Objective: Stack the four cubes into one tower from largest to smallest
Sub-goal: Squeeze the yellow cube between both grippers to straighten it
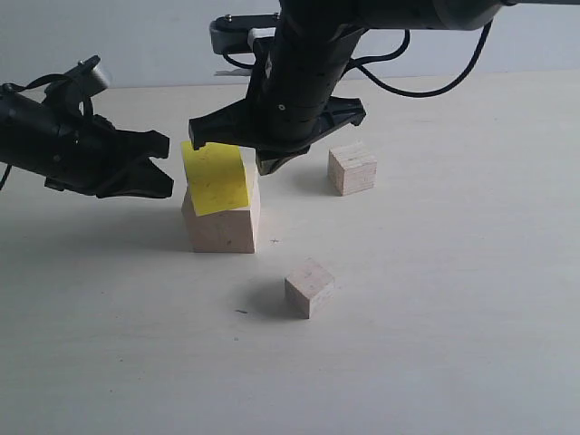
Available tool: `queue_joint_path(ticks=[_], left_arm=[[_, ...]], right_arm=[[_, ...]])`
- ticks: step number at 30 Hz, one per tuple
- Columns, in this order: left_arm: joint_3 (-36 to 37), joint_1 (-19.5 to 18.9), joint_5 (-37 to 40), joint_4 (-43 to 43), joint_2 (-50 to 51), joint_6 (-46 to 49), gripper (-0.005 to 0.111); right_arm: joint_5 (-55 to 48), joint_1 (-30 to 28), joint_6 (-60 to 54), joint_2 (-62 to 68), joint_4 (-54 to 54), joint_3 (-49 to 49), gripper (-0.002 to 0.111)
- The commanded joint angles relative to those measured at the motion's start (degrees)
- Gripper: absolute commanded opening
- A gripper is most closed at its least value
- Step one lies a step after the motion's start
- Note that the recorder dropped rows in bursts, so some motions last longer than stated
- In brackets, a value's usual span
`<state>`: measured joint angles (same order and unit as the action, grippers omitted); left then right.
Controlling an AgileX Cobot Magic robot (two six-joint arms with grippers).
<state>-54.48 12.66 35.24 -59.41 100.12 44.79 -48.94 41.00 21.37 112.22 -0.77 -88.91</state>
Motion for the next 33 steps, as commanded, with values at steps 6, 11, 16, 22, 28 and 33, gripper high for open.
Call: queue_joint_path(ticks=[6, 11, 16, 22, 28, 33], left_arm=[[-2.99, -0.13, 1.22, -1.20, 1.47, 1.62, 0.000], [-2.99, -0.13, 1.37, -2.92, 1.61, 3.75, 0.000], [-2.99, -0.13, 2.09, -3.32, 2.14, 4.45, 0.000], [-2.99, -0.13, 2.83, -5.25, 2.35, 5.58, 0.000], [-2.99, -0.13, 2.85, -6.21, 2.35, 6.30, 0.000], [-4.77, -0.13, 3.61, -7.18, 2.35, 7.28, 0.000]], right_arm=[[0.87, -0.15, -4.73, 1.76, -6.91, 0.00, 0.000], [2.05, -0.15, -5.90, 2.03, -9.08, 0.00, 0.000], [2.84, -0.15, -5.90, 2.03, -9.08, 0.00, 0.000], [4.43, -0.15, -5.90, 2.03, -8.98, 0.00, 0.000], [5.22, -0.38, -5.57, 2.03, -7.82, 0.00, 0.000], [5.33, -0.75, -5.34, 2.03, -7.82, 0.00, 0.000]])
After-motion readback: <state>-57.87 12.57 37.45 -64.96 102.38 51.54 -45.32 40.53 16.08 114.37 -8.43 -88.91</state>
